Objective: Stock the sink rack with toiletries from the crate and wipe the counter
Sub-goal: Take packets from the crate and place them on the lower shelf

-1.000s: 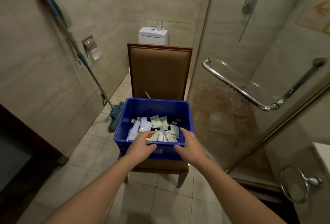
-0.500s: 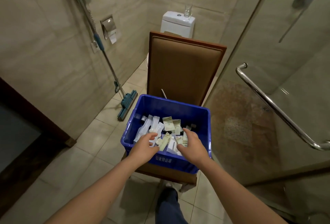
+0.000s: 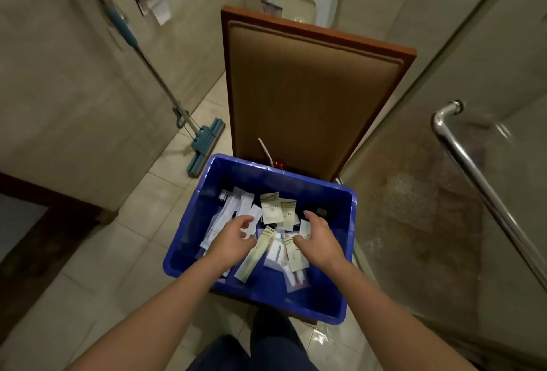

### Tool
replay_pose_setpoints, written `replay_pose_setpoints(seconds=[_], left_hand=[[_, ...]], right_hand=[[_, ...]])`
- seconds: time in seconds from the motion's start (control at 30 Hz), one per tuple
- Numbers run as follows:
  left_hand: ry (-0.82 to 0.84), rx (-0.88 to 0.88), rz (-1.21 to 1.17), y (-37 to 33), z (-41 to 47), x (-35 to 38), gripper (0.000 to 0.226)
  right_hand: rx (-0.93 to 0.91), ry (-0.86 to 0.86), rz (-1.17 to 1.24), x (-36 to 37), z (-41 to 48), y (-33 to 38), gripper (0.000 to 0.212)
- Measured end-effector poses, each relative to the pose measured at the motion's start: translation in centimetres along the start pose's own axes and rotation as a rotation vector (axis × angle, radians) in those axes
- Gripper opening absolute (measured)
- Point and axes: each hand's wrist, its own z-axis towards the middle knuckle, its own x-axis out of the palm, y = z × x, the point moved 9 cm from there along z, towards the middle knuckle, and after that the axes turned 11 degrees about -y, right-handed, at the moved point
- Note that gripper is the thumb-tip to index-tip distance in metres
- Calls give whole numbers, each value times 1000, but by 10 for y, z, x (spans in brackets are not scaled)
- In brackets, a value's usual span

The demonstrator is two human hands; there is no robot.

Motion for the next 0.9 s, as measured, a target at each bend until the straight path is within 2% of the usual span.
replay_pose_setpoints(seconds=[0.23,0.53,0.77,0.9], left_hand=[[65,-96,20,12,54,32,51],[79,-98,22,26,129,80,57],[12,-22,240,43,174,105,70],[-39,-6,334,47,189,111,73]], right_hand=[[144,95,27,32,50,-32,70],[225,86,30,75,121,-67,65],[256,-9,9,114,167,-94,57],[293,-56,12,127,182,-105,60]])
